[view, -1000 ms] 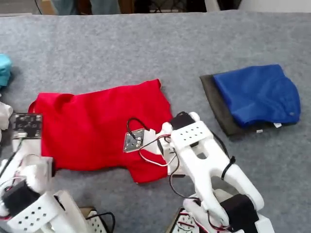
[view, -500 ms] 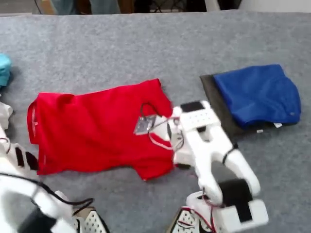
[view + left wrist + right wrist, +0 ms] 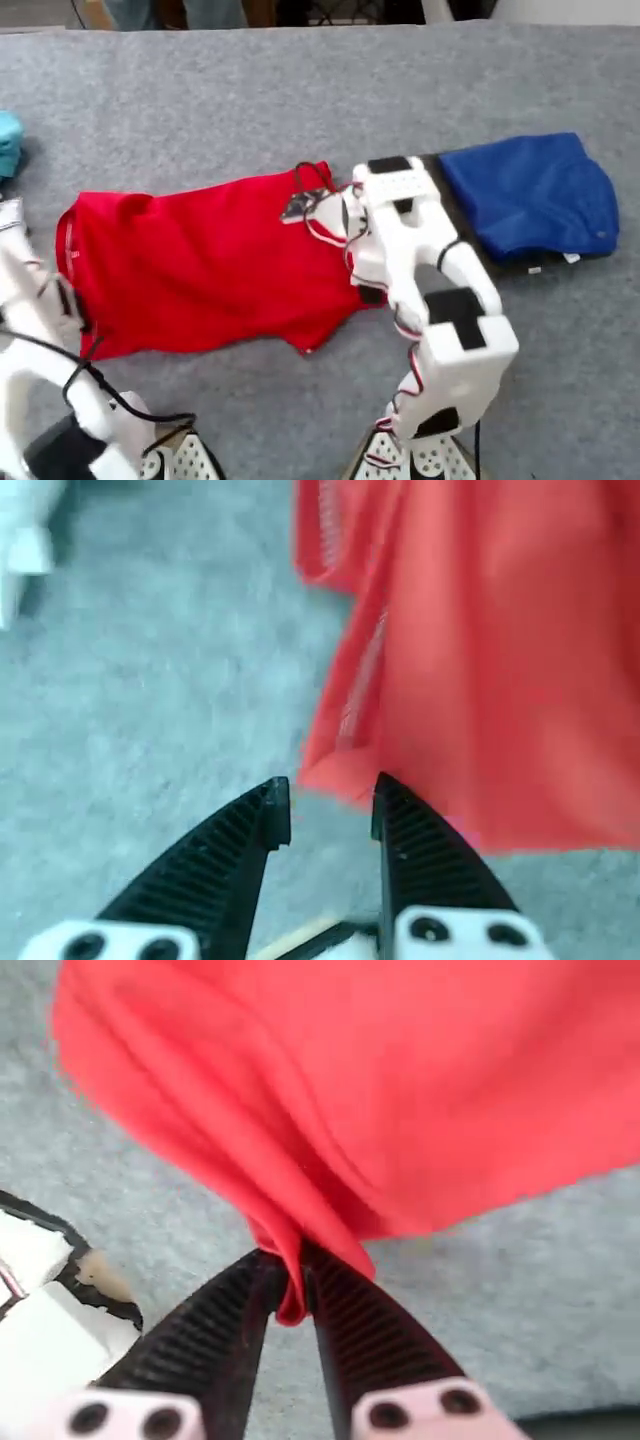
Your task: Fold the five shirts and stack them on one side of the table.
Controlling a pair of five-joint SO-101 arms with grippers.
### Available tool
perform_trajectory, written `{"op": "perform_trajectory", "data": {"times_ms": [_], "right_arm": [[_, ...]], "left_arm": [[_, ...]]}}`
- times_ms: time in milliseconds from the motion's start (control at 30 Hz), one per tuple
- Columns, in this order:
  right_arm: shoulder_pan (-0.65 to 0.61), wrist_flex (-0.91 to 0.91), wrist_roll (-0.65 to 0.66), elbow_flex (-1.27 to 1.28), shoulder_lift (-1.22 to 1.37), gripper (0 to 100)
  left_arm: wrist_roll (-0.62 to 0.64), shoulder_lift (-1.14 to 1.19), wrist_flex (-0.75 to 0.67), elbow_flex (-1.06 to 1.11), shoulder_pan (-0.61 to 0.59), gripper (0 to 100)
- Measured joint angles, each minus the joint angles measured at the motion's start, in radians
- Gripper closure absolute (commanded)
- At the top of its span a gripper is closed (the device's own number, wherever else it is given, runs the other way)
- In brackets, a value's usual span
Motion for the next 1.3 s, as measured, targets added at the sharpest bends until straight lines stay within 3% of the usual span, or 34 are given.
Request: {"op": "perform_trajectory", "data": {"times_ms": [133, 267, 467, 667, 967, 1200, 1300], "right_arm": [[0.048, 0.040, 0.000, -0.106, 0.048, 98.4], [0.104, 0.064, -0.006, -0.196, 0.049, 98.4], [0.138, 0.083, -0.101, -0.394, 0.049, 98.4], [0.078, 0.132, -0.114, -0.502, 0.049, 98.4], [-0.044, 0.121, -0.173, -0.509, 0.049, 98.4], [-0.130, 0.054, -0.276, -0.603, 0.049, 98.4], [-0.160, 0.023, -0.321, -0.611, 0.051, 98.4]], "left_arm": [[0.029, 0.126, -0.086, 0.057, 0.120, 85], [0.038, 0.241, -0.163, 0.066, 0.114, 97], [0.038, 0.265, -0.164, 0.049, 0.094, 97], [0.098, 0.172, -0.087, -0.103, 0.018, 97], [0.181, 0.051, -0.038, -0.262, -0.003, 97], [0.318, 0.051, -0.109, -0.302, -0.003, 79], [0.367, 0.051, -0.129, -0.302, -0.005, 77]]}}
